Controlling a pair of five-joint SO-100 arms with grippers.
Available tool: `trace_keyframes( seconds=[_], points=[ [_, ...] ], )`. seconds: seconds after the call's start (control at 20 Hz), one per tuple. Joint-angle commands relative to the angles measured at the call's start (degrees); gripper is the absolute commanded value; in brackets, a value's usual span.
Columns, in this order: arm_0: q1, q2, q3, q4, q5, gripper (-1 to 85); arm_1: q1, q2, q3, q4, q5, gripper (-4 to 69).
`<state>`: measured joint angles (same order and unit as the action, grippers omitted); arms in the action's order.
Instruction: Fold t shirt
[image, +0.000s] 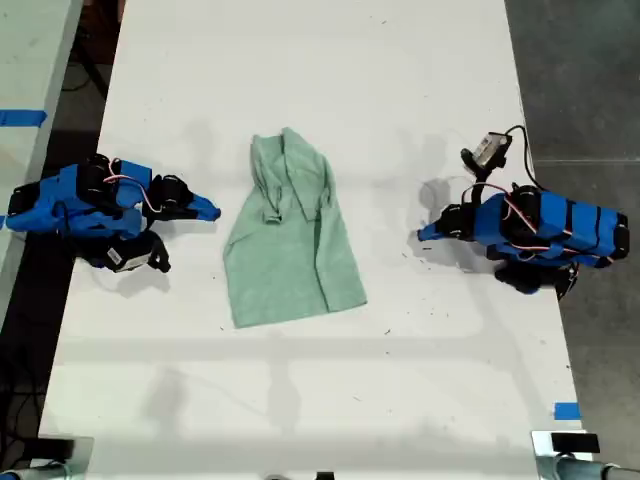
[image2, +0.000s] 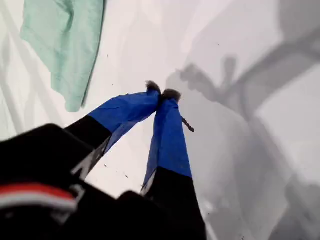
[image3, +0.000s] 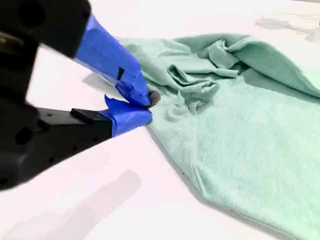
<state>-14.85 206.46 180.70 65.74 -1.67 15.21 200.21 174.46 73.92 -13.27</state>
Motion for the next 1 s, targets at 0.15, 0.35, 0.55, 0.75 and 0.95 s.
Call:
trace_keyframes(
  seconds=[0.15, 0.35, 0.55, 0.75, 0.95],
  points=[
    [0.44, 0.26, -0.26, -1.23, 0.62, 0.3, 0.00, 0.88, 2.90, 0.26, 1.05, 1.4],
    [0.44, 0.26, -0.26, -1.23, 0.70, 0.4, -0.09, 0.88, 2.90, 0.35, 1.41, 1.4],
    [0.62, 0.26, -0.26, -1.23, 0.70, 0.2, -0.35, 0.88, 2.81, 0.44, 1.85, 1.4],
    [0.62, 0.26, -0.18, -1.32, 0.70, 0.2, -0.35, 0.88, 2.81, 0.62, 2.02, 1.4],
    [0.70, 0.26, -0.18, -1.32, 0.70, 0.1, -0.44, 0.88, 2.81, 0.62, 2.11, 1.4]
  ],
)
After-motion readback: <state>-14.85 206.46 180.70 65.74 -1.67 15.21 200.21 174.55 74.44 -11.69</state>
